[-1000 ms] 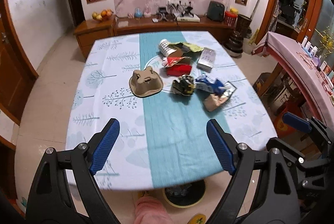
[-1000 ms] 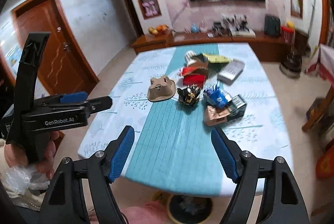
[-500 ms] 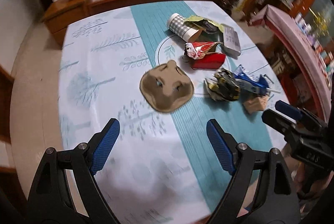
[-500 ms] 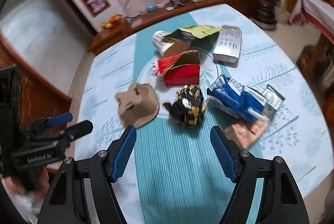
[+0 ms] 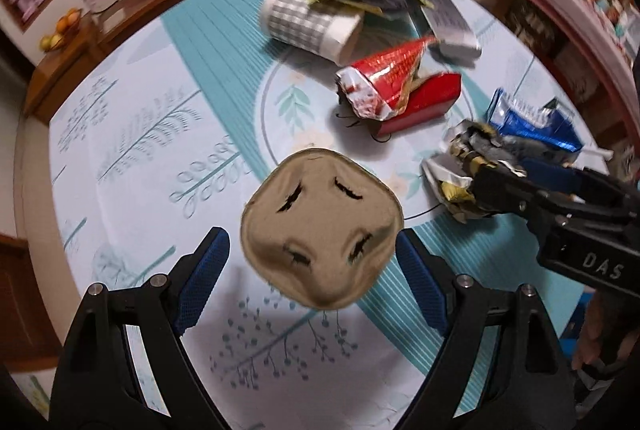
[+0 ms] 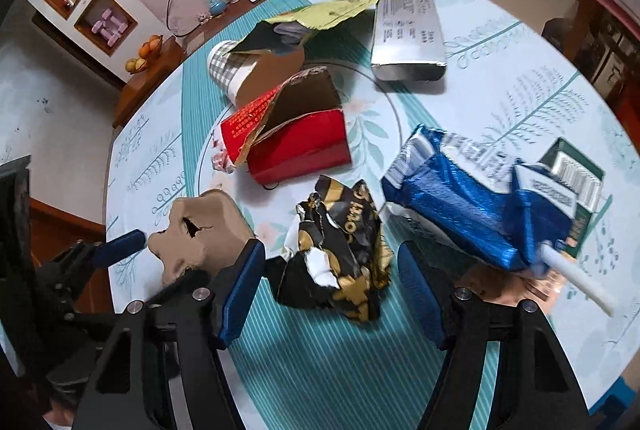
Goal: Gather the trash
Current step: 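Grasp the brown egg-carton piece with the left gripper while the right grasps the gold-black wrapper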
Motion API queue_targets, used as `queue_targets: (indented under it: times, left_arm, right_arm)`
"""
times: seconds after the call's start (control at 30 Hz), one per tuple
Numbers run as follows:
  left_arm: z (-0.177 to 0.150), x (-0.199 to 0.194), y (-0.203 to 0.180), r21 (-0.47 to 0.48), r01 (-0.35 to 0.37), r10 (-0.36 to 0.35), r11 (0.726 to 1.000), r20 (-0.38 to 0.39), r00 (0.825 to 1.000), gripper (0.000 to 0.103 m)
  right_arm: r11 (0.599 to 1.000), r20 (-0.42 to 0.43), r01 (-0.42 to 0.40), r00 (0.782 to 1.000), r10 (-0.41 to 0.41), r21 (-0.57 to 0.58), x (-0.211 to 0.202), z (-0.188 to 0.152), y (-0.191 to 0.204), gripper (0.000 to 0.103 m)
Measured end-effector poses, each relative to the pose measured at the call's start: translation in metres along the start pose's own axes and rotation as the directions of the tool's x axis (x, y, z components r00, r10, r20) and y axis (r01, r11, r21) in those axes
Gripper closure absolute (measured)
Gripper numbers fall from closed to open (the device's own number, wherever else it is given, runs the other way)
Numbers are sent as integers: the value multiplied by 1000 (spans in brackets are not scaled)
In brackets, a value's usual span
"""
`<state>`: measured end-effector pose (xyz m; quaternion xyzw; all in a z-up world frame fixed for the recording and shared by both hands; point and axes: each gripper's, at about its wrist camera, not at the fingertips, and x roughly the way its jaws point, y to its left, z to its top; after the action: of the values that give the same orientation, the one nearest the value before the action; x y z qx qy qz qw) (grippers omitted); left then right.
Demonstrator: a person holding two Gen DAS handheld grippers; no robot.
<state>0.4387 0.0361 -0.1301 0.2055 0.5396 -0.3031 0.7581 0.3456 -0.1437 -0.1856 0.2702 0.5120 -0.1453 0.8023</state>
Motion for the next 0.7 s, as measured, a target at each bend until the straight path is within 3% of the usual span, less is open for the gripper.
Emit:
queue_targets:
  times: [0.03,0.1,0.27,0.33,0.7]
  left_arm:
    - [2,7,-2,16,1,-1,1000,-9,1000,20]
    - [4,17,-5,33,-1,2,999,-25,1000,20]
    - [6,28,-5,29,8,-8,1000,-23,1000,21]
    - [7,27,-5,22,-5,5,1000,-14,1000,37]
    - [-20,-7,-6,-120,4,-2,993,21,1000,39]
  right_arm:
    - [1000,-5,-5,1000,5,-6,3,0,1,34]
    - [1000,-30,13,999,-14,-18,9,0,4,53]
    - [999,-44,-7,999,5,-49,8,-9,7,59]
    - [998,-44,-20,999,17,-66,4,-15,7,60]
    - [980,5,-82,996,84,-179,-58,-47,9,62]
